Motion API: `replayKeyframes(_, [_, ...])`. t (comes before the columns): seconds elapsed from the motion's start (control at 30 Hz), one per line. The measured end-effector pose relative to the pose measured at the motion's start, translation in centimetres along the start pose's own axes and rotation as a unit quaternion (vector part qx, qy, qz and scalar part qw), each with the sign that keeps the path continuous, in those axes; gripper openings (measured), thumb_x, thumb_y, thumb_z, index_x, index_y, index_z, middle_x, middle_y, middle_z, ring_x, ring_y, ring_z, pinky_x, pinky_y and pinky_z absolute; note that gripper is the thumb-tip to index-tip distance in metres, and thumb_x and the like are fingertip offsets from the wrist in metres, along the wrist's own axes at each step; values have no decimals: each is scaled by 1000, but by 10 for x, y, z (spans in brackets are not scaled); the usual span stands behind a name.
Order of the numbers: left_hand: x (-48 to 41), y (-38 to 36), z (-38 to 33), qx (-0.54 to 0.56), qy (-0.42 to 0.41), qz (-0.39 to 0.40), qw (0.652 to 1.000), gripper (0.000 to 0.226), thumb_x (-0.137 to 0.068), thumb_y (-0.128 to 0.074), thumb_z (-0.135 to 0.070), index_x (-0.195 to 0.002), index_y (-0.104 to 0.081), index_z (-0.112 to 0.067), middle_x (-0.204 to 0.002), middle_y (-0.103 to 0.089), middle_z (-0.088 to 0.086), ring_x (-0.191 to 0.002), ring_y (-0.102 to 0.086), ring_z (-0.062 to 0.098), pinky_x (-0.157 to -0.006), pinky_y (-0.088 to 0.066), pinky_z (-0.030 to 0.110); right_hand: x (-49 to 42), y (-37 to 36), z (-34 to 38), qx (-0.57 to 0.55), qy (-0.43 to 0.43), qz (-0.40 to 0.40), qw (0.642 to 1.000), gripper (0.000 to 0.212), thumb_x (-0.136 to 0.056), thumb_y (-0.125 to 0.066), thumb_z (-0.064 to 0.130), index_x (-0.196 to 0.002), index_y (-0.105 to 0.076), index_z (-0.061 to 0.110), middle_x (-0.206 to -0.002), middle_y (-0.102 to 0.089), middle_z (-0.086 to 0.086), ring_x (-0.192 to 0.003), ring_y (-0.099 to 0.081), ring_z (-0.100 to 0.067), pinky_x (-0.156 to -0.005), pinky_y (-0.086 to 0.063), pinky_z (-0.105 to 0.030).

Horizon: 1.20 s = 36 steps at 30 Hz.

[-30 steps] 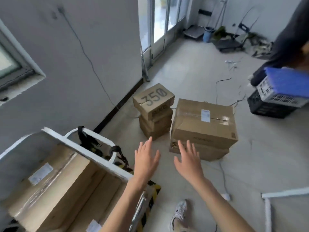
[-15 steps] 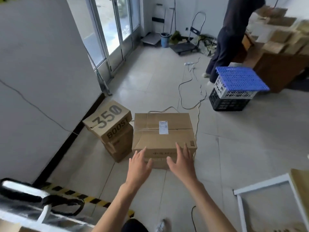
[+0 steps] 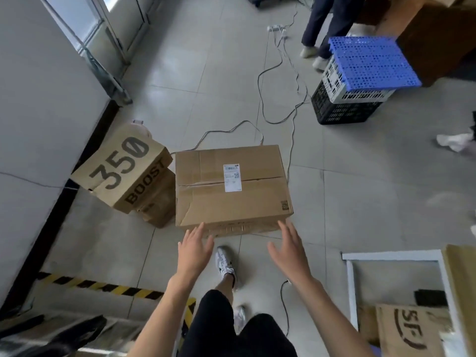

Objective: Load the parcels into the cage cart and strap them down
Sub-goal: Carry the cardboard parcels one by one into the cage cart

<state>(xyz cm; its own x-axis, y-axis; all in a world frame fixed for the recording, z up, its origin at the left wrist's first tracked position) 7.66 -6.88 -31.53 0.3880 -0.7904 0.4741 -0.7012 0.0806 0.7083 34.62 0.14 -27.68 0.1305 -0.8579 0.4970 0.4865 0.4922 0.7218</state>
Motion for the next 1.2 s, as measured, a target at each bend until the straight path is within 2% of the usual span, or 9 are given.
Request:
replayKeyframes(0.27, [-93, -27, 7, -39, 41, 45, 997, 59, -100, -49, -28, -156, -35, -15, -153, -47, 11, -147, -33, 32, -119, -26, 53, -80, -21, -31, -27, -45, 31, 998, 67, -97, -53, 32, -156, -22, 24, -166, -14, -1, -153, -13, -21, -122, -22, -43])
replayKeyframes(0.4, [-136, -40, 15, -39, 43, 28, 998, 59, -100, -52, -28, -155, -37, -13, -155, -45, 10, -149, -30, 31, -121, -24, 47, -124, -42, -41, -50, -59, 35, 996, 67, -97, -53, 34, -156, -22, 27, -166, -13, 1, -153, -13, -20, -122, -22, -44])
replayKeyframes(0.53, [-177, -57, 47, -63, 81, 13, 995, 62, -100, -55, -29, -156, -34, -11, -159, -38, 13, -151, -24, 33, -124, -20, 49, -178, -61, -66, -45, -85, 42, 994, 70, -96, -55, 32, -157, -21, 27, -166, -16, -1, -152, -15, -22, -122, -22, -47])
replayKeyframes(0.73, [-227, -72, 110, -45, 187, -30, 981, 85, -98, -59, -41, -161, -10, -10, -165, -12, 24, -153, -9, 39, -122, -15, 55, -267, -73, -112, 21, -121, 23, 992, 81, -92, -61, 32, -159, -16, 22, -166, -15, -9, -152, -14, -28, -120, -22, -48])
replayKeyframes(0.87, [-263, -68, 136, 37, 212, -62, 975, 111, -86, -71, -55, -161, 0, -13, -165, -17, 19, -152, -18, 34, -122, -21, 52, -315, -75, -134, -20, -160, 15, 987, 94, -90, -65, 35, -160, -4, 22, -166, -11, -9, -150, -18, -31, -119, -25, -48])
replayKeyframes(0.93, [-283, -61, 148, 88, 228, -77, 967, 112, -80, -73, -62, -160, -8, -19, -161, -31, 12, -145, -36, 32, -116, -35, 53, -339, -71, -137, -67, -182, -6, 981, 98, -88, -66, 40, -160, -3, 22, -164, -19, -9, -148, -27, -31, -115, -31, -47])
replayKeyframes(1.0, [-304, -54, 160, 153, 247, -90, 953, 102, -74, -73, -68, -153, -28, -22, -147, -50, 5, -130, -52, 28, -107, -45, 46, -364, -65, -135, -89, -190, -22, 978, 95, -88, -65, 48, -159, -9, 22, -162, -27, -8, -145, -33, -29, -113, -33, -45])
replayKeyframes(1.1, [-331, -49, 166, 204, 240, -82, 946, 85, -71, -80, -63, -138, -46, -23, -124, -59, -2, -115, -58, 23, -102, -48, 40, -395, -57, -128, -126, -196, -34, 972, 84, -84, -64, 54, -153, -28, 22, -148, -49, -3, -132, -50, -27, -108, -43, -45])
replayKeyframes(1.2, [-339, -47, 168, 228, 229, -82, 943, 78, -70, -84, -58, -132, -51, -24, -122, -62, -1, -112, -60, 21, -102, -49, 40, -408, -51, -119, -146, -208, -35, 966, 77, -80, -64, 54, -145, -36, 25, -136, -58, 0, -121, -57, -27, -101, -48, -46])
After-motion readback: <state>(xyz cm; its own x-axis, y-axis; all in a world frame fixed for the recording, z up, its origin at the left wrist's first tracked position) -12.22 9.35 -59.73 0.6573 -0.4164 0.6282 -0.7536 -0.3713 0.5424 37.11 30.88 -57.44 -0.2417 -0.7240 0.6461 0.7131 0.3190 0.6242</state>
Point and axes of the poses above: each hand's wrist, its own x-axis away from the middle knuckle, its own y-axis out of the back of the hand, z = x × y, the point moved 10 cm from there along -x, towards the middle knuckle
